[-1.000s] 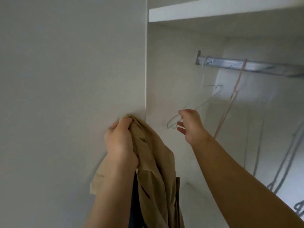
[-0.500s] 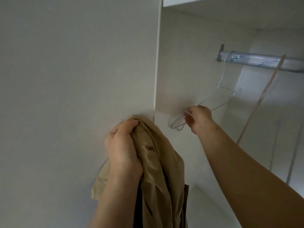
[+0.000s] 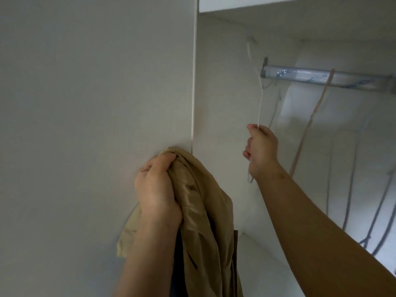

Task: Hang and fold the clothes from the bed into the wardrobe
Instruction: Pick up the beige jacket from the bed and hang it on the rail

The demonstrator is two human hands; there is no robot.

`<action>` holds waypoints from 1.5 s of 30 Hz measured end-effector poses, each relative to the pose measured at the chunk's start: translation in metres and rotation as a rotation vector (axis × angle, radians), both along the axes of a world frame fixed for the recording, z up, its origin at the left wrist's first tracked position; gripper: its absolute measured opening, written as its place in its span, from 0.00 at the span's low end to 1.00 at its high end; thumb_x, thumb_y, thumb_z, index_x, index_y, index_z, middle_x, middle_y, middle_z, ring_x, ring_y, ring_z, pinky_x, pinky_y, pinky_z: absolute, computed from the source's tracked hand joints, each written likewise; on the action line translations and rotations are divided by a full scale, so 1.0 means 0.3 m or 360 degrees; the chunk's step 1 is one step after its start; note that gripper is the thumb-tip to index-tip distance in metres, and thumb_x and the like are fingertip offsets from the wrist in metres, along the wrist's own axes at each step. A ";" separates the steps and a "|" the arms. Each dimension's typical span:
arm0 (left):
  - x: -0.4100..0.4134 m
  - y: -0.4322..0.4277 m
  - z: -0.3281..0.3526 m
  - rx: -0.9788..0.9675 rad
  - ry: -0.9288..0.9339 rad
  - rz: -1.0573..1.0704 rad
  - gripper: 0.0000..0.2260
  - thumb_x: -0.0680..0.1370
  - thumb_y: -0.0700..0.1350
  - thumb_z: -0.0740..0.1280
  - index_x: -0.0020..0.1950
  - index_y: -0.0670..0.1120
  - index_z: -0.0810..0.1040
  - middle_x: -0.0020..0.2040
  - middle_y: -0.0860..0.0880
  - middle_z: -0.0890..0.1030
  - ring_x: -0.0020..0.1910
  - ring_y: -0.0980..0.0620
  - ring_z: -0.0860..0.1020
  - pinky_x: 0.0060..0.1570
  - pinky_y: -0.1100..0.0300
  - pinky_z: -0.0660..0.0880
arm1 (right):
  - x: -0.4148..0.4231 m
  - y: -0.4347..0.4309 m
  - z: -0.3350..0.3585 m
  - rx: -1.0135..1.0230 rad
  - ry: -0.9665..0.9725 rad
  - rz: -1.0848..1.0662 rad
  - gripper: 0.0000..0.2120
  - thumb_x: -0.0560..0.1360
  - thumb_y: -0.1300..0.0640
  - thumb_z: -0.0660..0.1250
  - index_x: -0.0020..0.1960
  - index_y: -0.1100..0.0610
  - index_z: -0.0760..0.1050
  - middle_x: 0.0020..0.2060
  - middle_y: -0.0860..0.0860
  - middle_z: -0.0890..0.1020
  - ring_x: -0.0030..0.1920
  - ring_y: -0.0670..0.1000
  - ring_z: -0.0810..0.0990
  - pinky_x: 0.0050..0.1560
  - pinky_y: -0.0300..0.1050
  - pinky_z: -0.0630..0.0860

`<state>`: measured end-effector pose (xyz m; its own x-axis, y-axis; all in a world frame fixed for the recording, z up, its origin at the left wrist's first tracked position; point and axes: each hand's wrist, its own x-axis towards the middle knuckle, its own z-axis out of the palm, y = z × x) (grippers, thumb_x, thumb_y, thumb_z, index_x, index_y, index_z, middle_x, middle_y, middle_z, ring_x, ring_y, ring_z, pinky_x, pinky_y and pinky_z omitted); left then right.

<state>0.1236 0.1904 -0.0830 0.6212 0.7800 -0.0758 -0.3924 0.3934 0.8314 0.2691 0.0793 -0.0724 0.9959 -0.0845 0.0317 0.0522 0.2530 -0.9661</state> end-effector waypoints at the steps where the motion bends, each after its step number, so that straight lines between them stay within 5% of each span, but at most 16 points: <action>1: -0.007 0.003 0.000 0.0015 0.0020 -0.0021 0.11 0.72 0.40 0.68 0.29 0.47 0.77 0.27 0.51 0.79 0.30 0.54 0.79 0.34 0.59 0.79 | -0.036 -0.010 -0.014 -0.0019 0.0001 -0.0014 0.10 0.78 0.58 0.62 0.37 0.52 0.72 0.16 0.43 0.63 0.17 0.42 0.59 0.21 0.34 0.59; 6: -0.073 0.014 -0.016 0.0037 0.0130 -0.0214 0.10 0.74 0.40 0.67 0.32 0.45 0.75 0.23 0.54 0.77 0.23 0.58 0.76 0.23 0.66 0.75 | -0.251 -0.052 -0.101 -0.0163 -0.0079 -0.0082 0.11 0.76 0.55 0.64 0.36 0.54 0.71 0.17 0.43 0.66 0.19 0.42 0.63 0.24 0.37 0.65; 14: -0.294 0.070 -0.074 0.0186 0.0243 -0.0591 0.09 0.75 0.42 0.66 0.35 0.46 0.77 0.23 0.55 0.78 0.22 0.59 0.77 0.19 0.67 0.71 | -0.648 -0.054 -0.211 -0.0374 -0.0227 -0.0330 0.17 0.76 0.54 0.64 0.32 0.57 0.64 0.24 0.50 0.66 0.24 0.46 0.66 0.26 0.35 0.69; 20: -0.424 0.110 -0.120 0.0375 0.0355 -0.0805 0.10 0.78 0.45 0.63 0.37 0.48 0.76 0.35 0.50 0.78 0.35 0.52 0.76 0.35 0.60 0.72 | -0.925 -0.082 -0.288 -0.0536 -0.0243 -0.0603 0.17 0.74 0.56 0.67 0.31 0.61 0.65 0.27 0.58 0.67 0.29 0.51 0.66 0.31 0.35 0.70; 23: -0.472 0.105 -0.117 0.0462 0.0393 -0.0875 0.10 0.77 0.44 0.64 0.36 0.48 0.75 0.36 0.50 0.77 0.36 0.52 0.75 0.35 0.61 0.71 | -1.015 -0.125 -0.291 -0.0524 -0.0178 -0.0726 0.14 0.74 0.58 0.67 0.35 0.62 0.67 0.31 0.60 0.71 0.30 0.51 0.69 0.28 0.31 0.71; 27: -0.515 0.095 -0.105 0.0606 0.0412 -0.0939 0.09 0.76 0.44 0.65 0.35 0.49 0.76 0.36 0.49 0.78 0.36 0.51 0.75 0.37 0.58 0.72 | -1.087 -0.194 -0.291 -0.0347 0.0094 -0.0752 0.14 0.74 0.55 0.68 0.34 0.55 0.67 0.23 0.48 0.67 0.24 0.46 0.63 0.21 0.33 0.64; 31: -0.532 0.084 -0.095 0.0898 0.0494 -0.1025 0.10 0.77 0.45 0.64 0.36 0.49 0.75 0.38 0.49 0.78 0.38 0.51 0.75 0.43 0.56 0.73 | -1.181 -0.259 -0.309 -0.0508 0.0170 -0.0762 0.22 0.75 0.51 0.66 0.29 0.55 0.59 0.21 0.48 0.63 0.22 0.46 0.61 0.25 0.36 0.63; 37: -0.530 0.008 -0.130 0.1480 0.0553 -0.1162 0.10 0.76 0.43 0.63 0.35 0.44 0.76 0.35 0.46 0.76 0.36 0.49 0.73 0.36 0.59 0.69 | -1.293 -0.375 -0.305 -0.1005 0.0087 -0.1075 0.18 0.79 0.46 0.56 0.36 0.55 0.71 0.28 0.47 0.71 0.31 0.47 0.71 0.34 0.41 0.69; 41: -0.494 -0.054 -0.146 0.2112 0.0590 -0.1262 0.12 0.76 0.43 0.64 0.32 0.45 0.72 0.32 0.49 0.73 0.33 0.53 0.70 0.32 0.65 0.65 | -1.349 -0.457 -0.291 -0.0978 -0.0089 -0.1305 0.14 0.79 0.48 0.58 0.38 0.49 0.75 0.24 0.44 0.71 0.27 0.43 0.70 0.31 0.39 0.65; 45: -0.459 -0.064 -0.158 0.2359 0.0619 -0.1199 0.14 0.76 0.44 0.63 0.30 0.45 0.69 0.30 0.50 0.71 0.31 0.55 0.69 0.31 0.65 0.63 | -1.381 -0.518 -0.281 -0.0782 -0.0210 -0.1179 0.16 0.78 0.55 0.62 0.31 0.50 0.74 0.17 0.44 0.65 0.21 0.42 0.65 0.28 0.31 0.64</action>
